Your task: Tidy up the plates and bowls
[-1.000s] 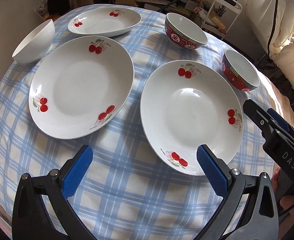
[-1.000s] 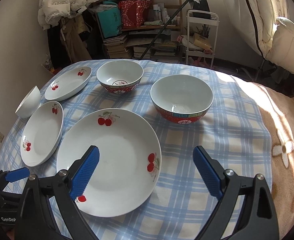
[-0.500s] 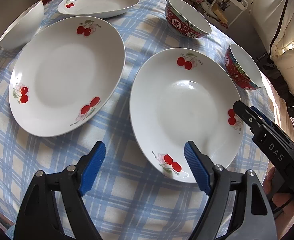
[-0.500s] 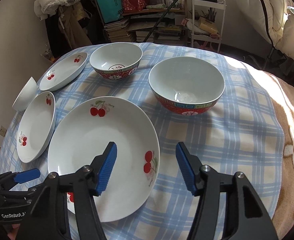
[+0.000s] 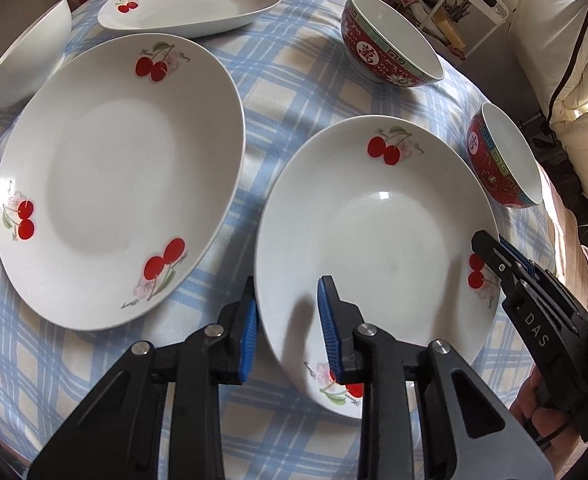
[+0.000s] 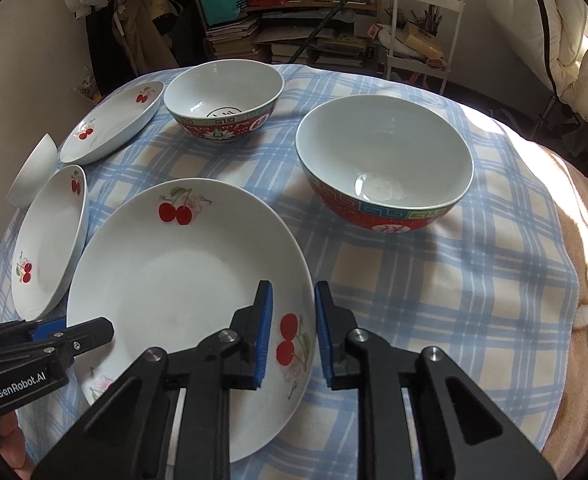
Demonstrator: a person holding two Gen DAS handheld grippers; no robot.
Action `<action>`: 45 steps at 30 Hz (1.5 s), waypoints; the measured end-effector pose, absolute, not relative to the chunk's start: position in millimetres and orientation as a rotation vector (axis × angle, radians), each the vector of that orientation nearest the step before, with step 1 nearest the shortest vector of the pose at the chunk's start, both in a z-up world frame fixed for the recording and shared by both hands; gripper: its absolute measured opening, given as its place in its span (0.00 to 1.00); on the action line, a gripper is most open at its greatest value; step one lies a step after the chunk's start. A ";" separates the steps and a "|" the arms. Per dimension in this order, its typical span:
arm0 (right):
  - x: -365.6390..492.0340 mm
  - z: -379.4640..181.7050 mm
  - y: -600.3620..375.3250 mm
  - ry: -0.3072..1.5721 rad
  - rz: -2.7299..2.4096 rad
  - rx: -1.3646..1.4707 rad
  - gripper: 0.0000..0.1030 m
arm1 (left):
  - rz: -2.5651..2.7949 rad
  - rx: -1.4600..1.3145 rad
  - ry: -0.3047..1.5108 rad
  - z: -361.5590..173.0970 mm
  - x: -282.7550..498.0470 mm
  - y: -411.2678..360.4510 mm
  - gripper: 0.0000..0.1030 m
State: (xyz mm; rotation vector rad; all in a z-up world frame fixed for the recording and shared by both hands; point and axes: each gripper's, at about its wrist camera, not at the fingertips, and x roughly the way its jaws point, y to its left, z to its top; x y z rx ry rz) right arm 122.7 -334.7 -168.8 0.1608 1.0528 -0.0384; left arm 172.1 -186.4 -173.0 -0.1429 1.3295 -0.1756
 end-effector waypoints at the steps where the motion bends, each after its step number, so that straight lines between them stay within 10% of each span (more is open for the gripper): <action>1: 122.7 -169.6 -337.2 1.052 -0.034 0.175 0.17 | -0.166 -0.138 1.324 -172.9 173.9 -186.2 0.21; 45: 23.6 -168.2 -258.7 1.139 0.120 0.180 0.15 | -0.161 0.000 1.326 -157.4 80.7 -102.0 0.18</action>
